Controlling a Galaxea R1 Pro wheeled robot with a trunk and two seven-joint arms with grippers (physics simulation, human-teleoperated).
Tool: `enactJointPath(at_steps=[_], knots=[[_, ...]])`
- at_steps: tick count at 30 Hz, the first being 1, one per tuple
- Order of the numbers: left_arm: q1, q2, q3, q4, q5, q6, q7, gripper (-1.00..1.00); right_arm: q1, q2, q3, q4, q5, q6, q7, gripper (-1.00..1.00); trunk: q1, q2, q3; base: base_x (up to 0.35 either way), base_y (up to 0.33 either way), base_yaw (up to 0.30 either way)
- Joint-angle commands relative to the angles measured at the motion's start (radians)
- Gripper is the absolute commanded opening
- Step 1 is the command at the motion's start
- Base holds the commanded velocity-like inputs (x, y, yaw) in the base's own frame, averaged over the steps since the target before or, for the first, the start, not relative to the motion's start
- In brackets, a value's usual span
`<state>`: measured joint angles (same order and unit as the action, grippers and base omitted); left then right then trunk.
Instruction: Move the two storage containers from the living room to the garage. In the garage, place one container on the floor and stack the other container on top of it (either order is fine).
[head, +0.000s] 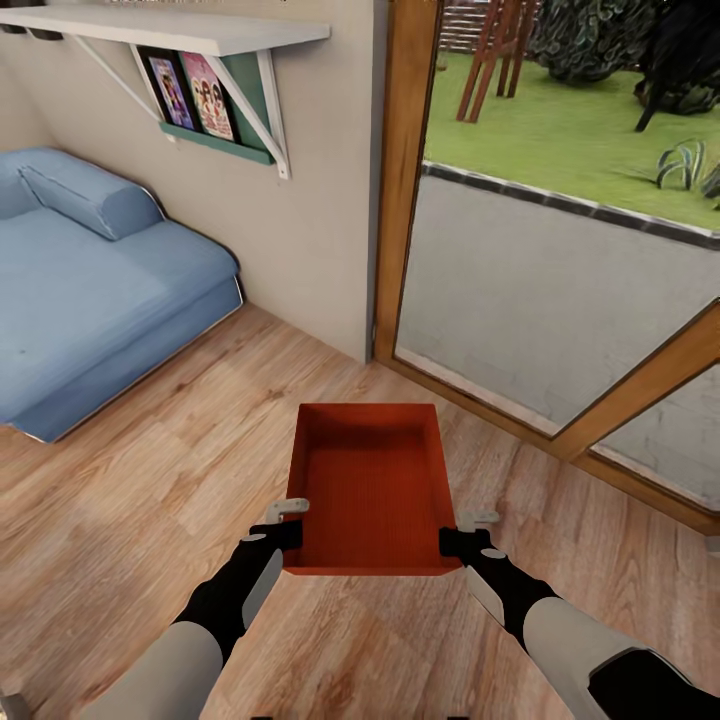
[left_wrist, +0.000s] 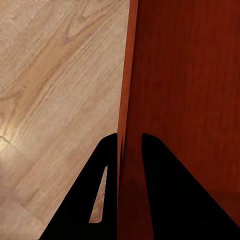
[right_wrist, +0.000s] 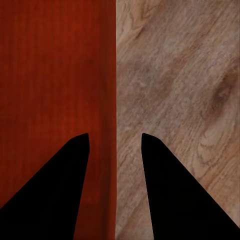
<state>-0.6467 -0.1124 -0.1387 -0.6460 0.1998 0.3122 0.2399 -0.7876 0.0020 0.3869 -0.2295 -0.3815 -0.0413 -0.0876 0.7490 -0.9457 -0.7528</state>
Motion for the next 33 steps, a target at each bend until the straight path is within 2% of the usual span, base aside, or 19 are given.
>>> enactJointPath(at_steps=[1,33], knots=[[-0.001,0.002,-0.005,-0.004,-0.014,0.001,0.015,-1.0,-0.001,0.0,0.012,0.003,-0.027,-0.003,0.003,-1.0,-0.004,0.007,0.003,0.0,0.0,0.0],[-0.001,0.002,-0.005,-0.004,-0.014,0.001,0.016,-1.0,0.0,0.0,0.012,0.003,-0.027,-0.003,0.002,-1.0,-0.126,0.231,0.103,0.0,0.0,0.0]])
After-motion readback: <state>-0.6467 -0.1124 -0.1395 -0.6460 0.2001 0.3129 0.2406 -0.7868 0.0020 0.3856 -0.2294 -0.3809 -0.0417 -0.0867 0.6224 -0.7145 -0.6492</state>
